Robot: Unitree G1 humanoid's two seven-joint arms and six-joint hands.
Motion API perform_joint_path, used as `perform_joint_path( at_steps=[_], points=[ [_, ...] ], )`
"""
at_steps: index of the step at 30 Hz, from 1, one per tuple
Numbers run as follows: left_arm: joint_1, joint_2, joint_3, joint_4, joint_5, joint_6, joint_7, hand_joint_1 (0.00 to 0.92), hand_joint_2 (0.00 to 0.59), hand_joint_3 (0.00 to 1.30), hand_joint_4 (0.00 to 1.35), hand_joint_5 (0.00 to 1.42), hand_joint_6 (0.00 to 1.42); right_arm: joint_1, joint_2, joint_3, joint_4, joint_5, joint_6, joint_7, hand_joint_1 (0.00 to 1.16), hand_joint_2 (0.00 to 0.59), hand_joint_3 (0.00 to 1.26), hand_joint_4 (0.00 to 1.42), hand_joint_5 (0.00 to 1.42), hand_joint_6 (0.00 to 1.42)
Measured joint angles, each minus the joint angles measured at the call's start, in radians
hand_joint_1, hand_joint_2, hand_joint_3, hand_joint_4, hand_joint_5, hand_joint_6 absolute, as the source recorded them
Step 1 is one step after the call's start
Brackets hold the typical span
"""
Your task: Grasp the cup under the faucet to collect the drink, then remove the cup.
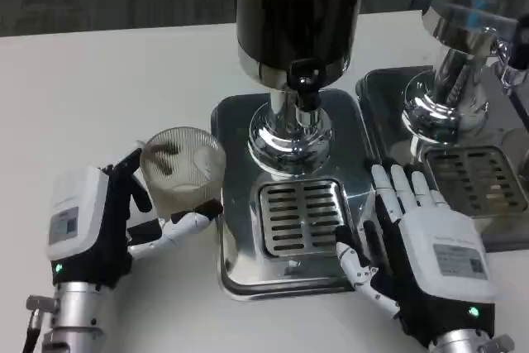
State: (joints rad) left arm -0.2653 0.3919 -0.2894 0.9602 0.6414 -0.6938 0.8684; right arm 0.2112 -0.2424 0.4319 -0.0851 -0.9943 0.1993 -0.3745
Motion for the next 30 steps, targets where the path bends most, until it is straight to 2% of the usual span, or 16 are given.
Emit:
perform_joint_path(
  at_steps=[12, 16, 19, 21, 30],
  points=[
    [-0.018, -0.052, -0.061, -0.037, 0.045, -0.012, -0.019, 0.499, 0.116, 0.51, 0.73, 0.97, 1.17, 0.000, 0.021, -0.001, 0.000, -0.005, 0.003, -0.013, 0.09, 0.434, 0.03, 0.00, 0.00, 0.08],
    [-0.080, -0.070, -0.089, 0.010, 0.051, -0.010, -0.051, 0.503, 0.118, 0.51, 0.74, 0.97, 1.18, 0.001, 0.032, -0.002, 0.000, -0.005, 0.006, -0.020, 0.09, 0.434, 0.03, 0.00, 0.00, 0.08],
    [-0.148, -0.089, -0.147, 0.061, 0.115, 0.012, -0.057, 0.513, 0.115, 0.52, 0.74, 0.98, 1.19, 0.001, 0.035, -0.002, 0.000, -0.007, 0.011, -0.025, 0.10, 0.437, 0.03, 0.00, 0.00, 0.08],
    [-0.178, -0.106, -0.164, 0.083, 0.122, 0.015, -0.058, 0.518, 0.116, 0.52, 0.74, 0.98, 1.20, 0.001, 0.036, -0.001, 0.000, -0.008, 0.015, -0.027, 0.10, 0.438, 0.03, 0.00, 0.00, 0.08],
    [-0.252, -0.187, -0.167, 0.182, 0.084, 0.033, -0.100, 0.552, 0.108, 0.54, 0.76, 0.99, 1.20, 0.019, 0.046, -0.001, -0.002, -0.031, 0.033, -0.037, 0.11, 0.439, 0.03, 0.00, 0.00, 0.07]
  ],
)
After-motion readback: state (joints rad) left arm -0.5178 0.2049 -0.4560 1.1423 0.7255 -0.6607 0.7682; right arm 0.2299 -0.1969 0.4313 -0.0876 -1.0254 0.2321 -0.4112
